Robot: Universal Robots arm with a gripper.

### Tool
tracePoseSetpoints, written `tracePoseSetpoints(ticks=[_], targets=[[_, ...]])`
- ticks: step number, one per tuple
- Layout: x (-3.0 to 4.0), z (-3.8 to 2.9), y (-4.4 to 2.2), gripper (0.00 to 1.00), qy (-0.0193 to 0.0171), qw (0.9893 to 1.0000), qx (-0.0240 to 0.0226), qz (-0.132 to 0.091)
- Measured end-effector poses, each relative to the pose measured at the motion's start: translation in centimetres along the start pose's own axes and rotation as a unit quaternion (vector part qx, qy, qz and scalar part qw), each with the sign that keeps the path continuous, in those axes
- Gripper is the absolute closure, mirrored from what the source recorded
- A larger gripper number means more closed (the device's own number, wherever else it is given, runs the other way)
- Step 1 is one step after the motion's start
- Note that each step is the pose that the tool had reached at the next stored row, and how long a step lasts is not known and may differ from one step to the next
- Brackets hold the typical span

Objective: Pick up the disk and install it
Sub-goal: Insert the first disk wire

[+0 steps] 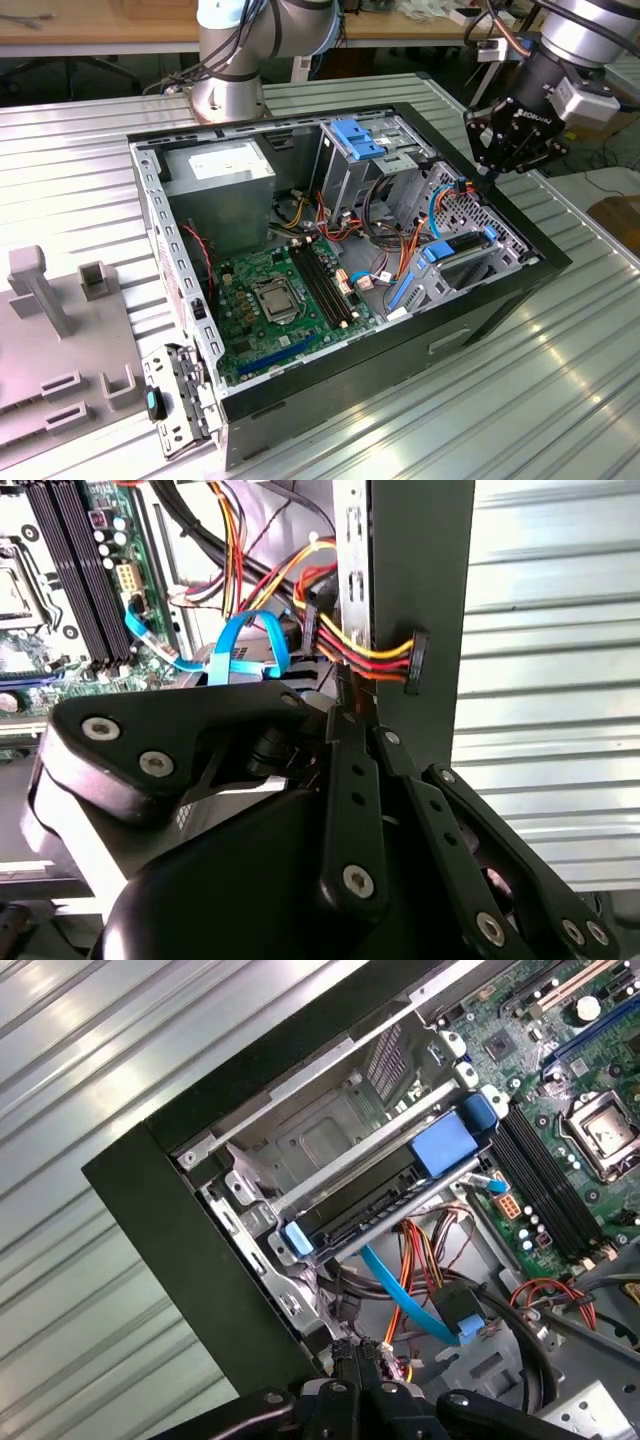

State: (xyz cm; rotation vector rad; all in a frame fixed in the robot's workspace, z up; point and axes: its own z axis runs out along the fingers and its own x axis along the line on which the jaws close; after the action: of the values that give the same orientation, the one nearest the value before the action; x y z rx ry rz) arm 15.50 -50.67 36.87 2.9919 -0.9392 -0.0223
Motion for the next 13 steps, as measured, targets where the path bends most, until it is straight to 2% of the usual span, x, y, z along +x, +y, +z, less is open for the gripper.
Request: tracePoseSetpoints(ticks=[3,7,9,10,11,12,13], targets=[[-0.27,0.00,-0.45,0.89,0.0002,0.9998,-0.0003,-0.019],[-0.34,0.00,-0.57,0.89,0.0012,0.9990,-0.0001,-0.045],[-0.36,0.00,-0.58,0.89,0.0062,0.9985,0.0027,-0.055],[-0.36,-0.01,-0.59,0.89,0.0101,0.9983,0.0051,-0.057],[-0.38,0.00,-0.61,0.89,0.0182,0.9978,0.0100,-0.064],[-0.37,0.00,-0.60,0.89,0.0226,0.9971,0.0128,-0.072],[-0.37,-0.01,-0.61,0.89,0.0246,0.9964,0.0139,-0.079]])
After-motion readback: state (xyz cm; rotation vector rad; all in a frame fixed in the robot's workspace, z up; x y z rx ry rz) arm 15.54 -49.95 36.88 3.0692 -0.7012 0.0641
